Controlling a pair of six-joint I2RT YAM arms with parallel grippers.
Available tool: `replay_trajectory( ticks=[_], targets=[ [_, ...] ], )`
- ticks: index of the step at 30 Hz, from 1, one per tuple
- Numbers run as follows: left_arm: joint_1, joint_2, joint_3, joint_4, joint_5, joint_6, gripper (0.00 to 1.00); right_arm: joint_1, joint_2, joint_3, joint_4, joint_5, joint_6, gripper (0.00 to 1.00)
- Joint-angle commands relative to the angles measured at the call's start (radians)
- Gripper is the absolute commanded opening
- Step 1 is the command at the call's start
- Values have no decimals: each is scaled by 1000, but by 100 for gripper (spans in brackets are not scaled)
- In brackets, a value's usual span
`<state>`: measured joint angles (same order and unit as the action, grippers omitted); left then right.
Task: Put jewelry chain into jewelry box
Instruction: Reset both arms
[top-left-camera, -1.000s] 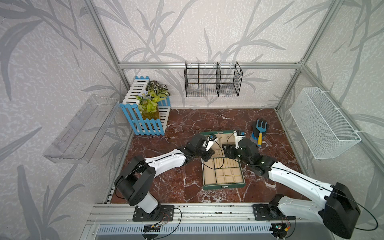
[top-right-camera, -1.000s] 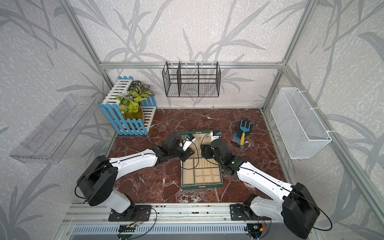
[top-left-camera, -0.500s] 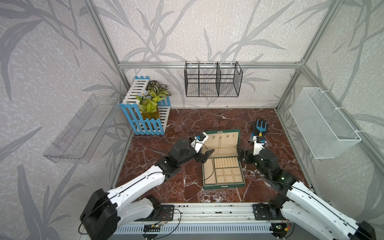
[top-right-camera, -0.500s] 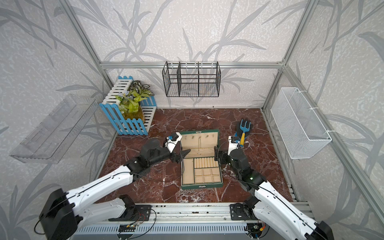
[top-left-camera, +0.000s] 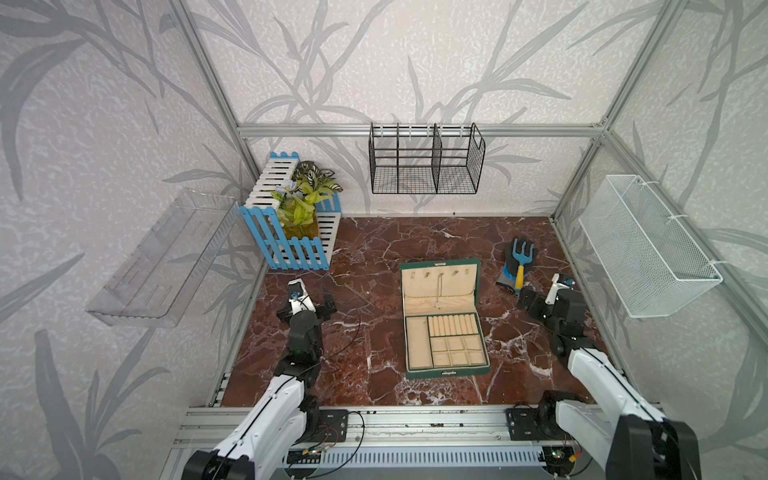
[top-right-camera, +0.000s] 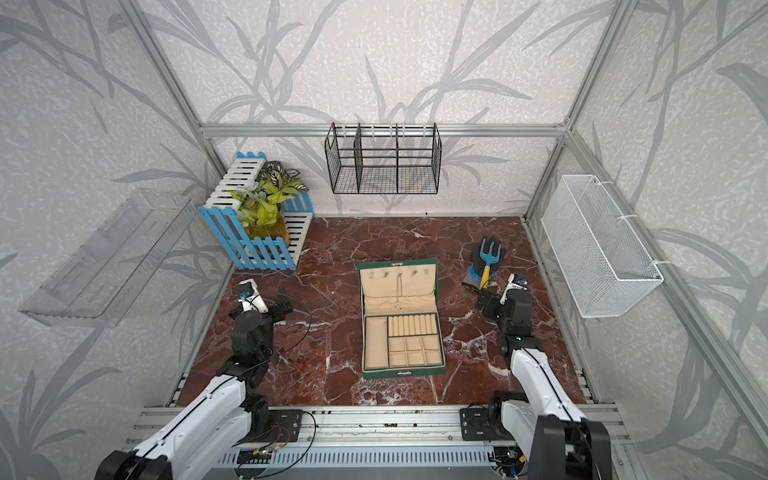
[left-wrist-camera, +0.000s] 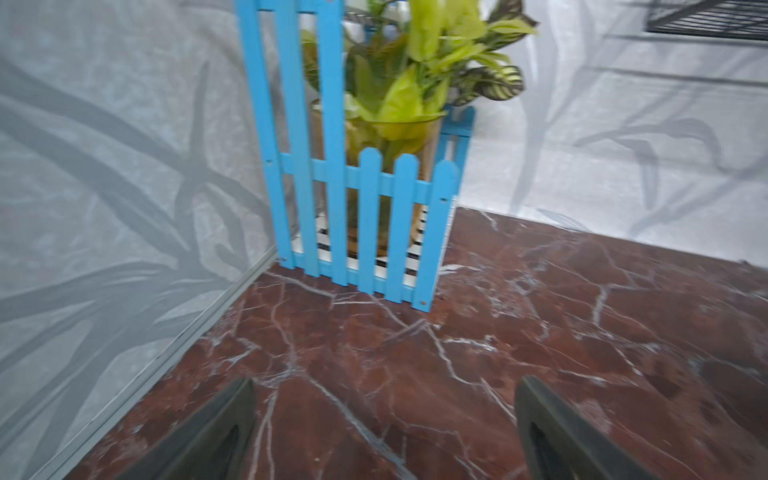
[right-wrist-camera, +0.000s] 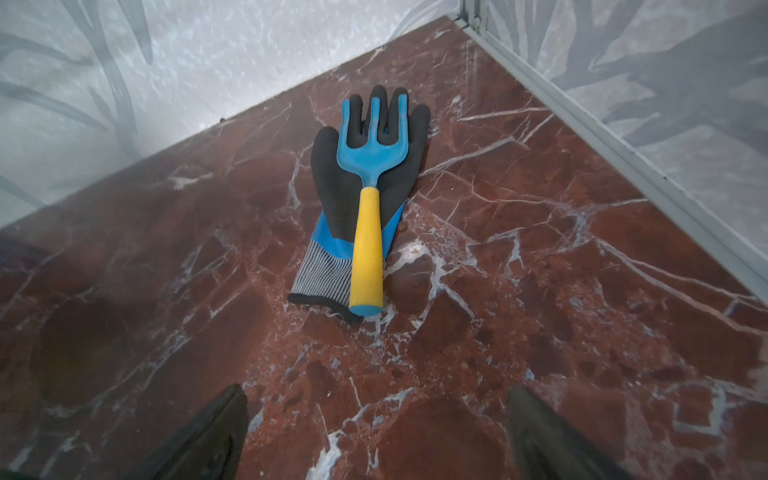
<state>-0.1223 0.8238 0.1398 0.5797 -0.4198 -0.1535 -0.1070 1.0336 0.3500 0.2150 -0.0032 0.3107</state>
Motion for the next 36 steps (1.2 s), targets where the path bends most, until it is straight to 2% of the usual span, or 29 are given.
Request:
replay_trajectory(
  ticks=[1,5,9,12,14,15,17,18,20,36],
  targets=[
    [70,115,-38,252,-5,-4,100,-4,98,-16,223,-48,-88,99],
    [90,338,-111,656,160,108,100,-2,234,-21,429,-112,-125,99],
    [97,530,-55,797,334,170,100,9,317,-9,560,-153,-228,99],
    [92,745,-14,957,430,226,100,15,425,-11,660,-169,-246,99],
    [96,677,53,712,395,203,100,20,505,-3,728,-216,-270,99],
    [96,690,89,665,351,190,100,26,523,17,726,-216,-277,99],
    [99,714,90,703,300,161,100,29,501,56,628,-180,-267,99],
    [98,703,101,660,302,162,100,38,499,67,583,-125,-261,99],
    [99,703,99,662,301,164,100,55,503,63,603,-72,-261,99],
    [100,698,102,649,304,164,100,58,499,70,578,-58,-257,99]
  ],
)
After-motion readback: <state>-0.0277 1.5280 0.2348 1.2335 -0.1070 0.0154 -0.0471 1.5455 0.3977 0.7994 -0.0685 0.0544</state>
